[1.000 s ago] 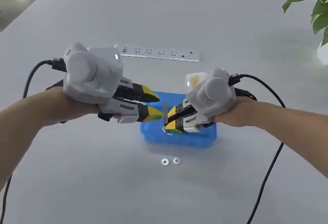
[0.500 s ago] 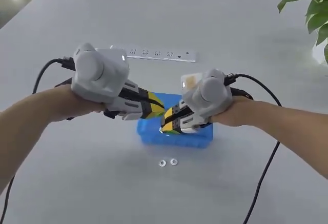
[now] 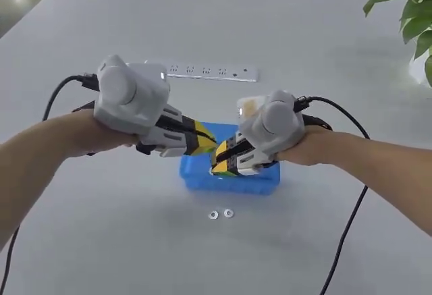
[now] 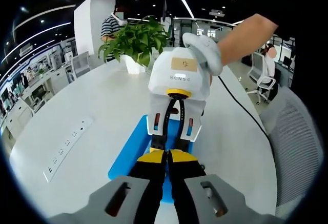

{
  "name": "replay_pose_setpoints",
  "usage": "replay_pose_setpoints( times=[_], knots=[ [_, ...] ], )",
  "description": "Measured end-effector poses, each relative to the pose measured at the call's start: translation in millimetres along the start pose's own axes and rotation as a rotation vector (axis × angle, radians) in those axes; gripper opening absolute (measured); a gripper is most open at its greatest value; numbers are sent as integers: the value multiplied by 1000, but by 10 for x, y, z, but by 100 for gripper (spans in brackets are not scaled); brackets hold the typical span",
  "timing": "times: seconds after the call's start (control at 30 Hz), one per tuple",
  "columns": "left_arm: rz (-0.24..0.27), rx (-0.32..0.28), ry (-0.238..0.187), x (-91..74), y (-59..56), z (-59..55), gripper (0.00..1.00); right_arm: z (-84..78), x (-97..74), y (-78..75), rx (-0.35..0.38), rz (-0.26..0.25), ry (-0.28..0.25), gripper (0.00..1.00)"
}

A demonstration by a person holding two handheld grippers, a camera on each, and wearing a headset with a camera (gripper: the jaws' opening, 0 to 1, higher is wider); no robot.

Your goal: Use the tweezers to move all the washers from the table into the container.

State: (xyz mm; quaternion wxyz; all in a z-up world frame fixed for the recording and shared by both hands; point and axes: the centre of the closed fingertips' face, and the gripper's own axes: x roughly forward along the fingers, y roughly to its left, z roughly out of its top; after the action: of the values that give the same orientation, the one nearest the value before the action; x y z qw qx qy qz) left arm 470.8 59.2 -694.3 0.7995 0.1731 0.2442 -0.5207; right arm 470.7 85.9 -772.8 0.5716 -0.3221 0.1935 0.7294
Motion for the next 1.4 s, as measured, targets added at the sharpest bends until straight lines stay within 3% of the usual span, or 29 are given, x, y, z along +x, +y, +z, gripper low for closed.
replay_pose_setpoints(
  times=[0.33,0.5,0.97,1.13,1.4],
  knots=[
    [4,5,9,-7,13,-3,6,-18,-148,-38,1,-34,5,16],
    [14,1,-4,-13,24,51,6,-15,-258,-69,27,-66,-11,21],
    [41,-27,-6,-129,46,141,6,-35,-659,-30,73,-153,-44,33],
    [47,-23,-6,-173,43,197,6,-87,-800,30,100,-179,-43,42],
    [59,-15,0,-247,4,271,6,-135,-979,120,124,-222,-45,47]
  ],
)
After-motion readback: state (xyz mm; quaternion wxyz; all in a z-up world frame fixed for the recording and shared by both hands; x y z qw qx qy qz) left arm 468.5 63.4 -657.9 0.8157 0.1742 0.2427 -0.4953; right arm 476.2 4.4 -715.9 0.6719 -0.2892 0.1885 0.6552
